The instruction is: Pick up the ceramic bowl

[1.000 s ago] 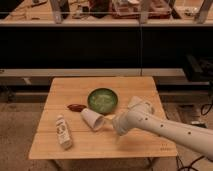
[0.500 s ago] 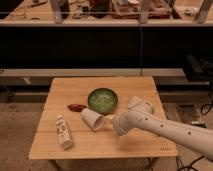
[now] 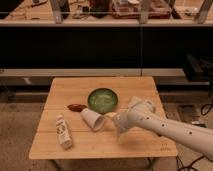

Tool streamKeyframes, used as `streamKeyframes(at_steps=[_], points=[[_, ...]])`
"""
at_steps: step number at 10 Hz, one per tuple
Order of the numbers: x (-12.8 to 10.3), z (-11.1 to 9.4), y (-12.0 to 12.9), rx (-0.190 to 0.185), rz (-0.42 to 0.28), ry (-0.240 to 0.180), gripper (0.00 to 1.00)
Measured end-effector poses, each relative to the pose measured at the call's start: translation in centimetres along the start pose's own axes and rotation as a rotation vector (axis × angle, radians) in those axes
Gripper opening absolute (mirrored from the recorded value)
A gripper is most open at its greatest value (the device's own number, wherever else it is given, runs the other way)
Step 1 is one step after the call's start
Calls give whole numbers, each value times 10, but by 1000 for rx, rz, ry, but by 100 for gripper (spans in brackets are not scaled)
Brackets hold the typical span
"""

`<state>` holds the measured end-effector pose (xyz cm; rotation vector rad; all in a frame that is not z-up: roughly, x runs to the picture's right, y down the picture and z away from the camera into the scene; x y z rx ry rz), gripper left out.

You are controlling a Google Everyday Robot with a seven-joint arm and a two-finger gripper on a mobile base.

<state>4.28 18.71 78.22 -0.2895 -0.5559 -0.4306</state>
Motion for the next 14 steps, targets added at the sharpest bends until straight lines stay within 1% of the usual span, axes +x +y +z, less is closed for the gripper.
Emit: streamKeyframes(at_steps=[1,2,3,4,5,6,8,9,11,12,13,14], points=[[16,-4,-14,40,-60,23,80],[29,-6,-25,68,-116,35,80],[41,-6,-35,91,-174,39,80],[53,-2,-44,114,-241,34,80],[64,6,-49,133,-307,9,80],[71,15,-51,145,-362,-26,80],[80,32,-56,179,-470,-92,80],[84,36,-56,193,-501,-109,80],[90,40,-58,213,-539,-126,80],[92,39,-60,214,-547,-125,80],[97,33,-66,212,-555,-108,80],[106,25,-73,212,-545,-84,80]])
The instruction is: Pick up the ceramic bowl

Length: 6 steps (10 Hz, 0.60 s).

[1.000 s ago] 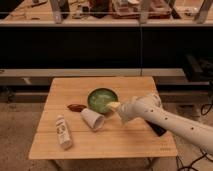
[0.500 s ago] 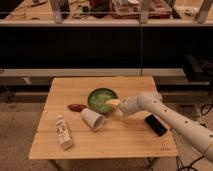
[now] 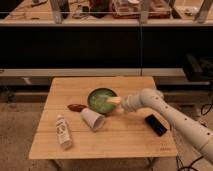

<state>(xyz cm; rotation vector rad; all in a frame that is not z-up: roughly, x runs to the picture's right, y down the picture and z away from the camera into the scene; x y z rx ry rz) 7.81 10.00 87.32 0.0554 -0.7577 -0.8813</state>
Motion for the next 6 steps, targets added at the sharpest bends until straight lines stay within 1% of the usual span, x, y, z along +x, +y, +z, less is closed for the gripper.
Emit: streamKeyframes(at_steps=[1,2,3,5,6], points=[[22,-13,-2,0,19,57,80],[31,-18,-2,1,27,80,80],[40,-22,-4,14,38,101,80],[43,-18,-6,55,63,99,80],[43,-15,-5,68,67,94,80]])
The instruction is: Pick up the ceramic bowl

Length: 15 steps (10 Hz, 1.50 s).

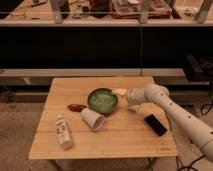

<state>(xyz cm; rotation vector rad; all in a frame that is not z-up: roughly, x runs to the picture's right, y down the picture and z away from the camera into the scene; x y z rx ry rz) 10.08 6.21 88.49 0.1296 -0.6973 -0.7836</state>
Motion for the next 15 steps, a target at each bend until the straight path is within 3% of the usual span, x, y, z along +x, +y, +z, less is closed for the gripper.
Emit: streamKeyframes(at_steps=[2,7,9,10,12,15], points=[[-2,10,2,16,-4,-18,80],[-16,52,-13,-27,-86,-118,80],[-11,60,-14,-42,-93,-129,79],[-9,63,-14,-48,-93,-133,74],[-4,68,-2,-87,-98,-129,52],[-2,68,4,-115,-83,-127,24]])
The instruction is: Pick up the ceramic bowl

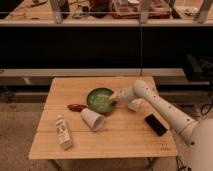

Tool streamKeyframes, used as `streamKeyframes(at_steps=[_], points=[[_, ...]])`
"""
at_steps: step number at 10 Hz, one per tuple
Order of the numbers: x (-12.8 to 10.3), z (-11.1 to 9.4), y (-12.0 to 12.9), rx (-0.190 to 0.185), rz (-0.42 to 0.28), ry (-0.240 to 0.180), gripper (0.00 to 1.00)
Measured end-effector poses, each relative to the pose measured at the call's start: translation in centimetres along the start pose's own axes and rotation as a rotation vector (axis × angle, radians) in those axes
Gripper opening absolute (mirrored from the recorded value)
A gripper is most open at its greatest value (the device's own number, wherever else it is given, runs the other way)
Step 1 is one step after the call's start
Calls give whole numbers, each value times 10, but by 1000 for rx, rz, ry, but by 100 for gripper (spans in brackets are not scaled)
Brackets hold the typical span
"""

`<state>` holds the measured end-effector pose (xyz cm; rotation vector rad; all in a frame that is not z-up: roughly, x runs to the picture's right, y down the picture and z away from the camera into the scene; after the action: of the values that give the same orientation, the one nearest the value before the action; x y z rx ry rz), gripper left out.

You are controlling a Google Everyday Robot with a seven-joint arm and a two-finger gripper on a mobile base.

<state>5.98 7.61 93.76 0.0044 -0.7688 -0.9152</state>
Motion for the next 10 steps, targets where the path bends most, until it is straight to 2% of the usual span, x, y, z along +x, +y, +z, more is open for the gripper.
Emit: streamKeyframes(at_steps=[2,3,4,5,6,7,8,10], points=[[1,-6,-2,-3,6,8,4],[2,-11,-4,4,11,15,0],[3,-20,-11,34,23,25,0],[4,-31,-21,77,39,34,0],[4,-46,-34,138,47,45,0],[4,-57,-40,172,44,52,0],[1,-65,-46,194,30,55,0],[-11,-73,-53,183,-22,36,0]])
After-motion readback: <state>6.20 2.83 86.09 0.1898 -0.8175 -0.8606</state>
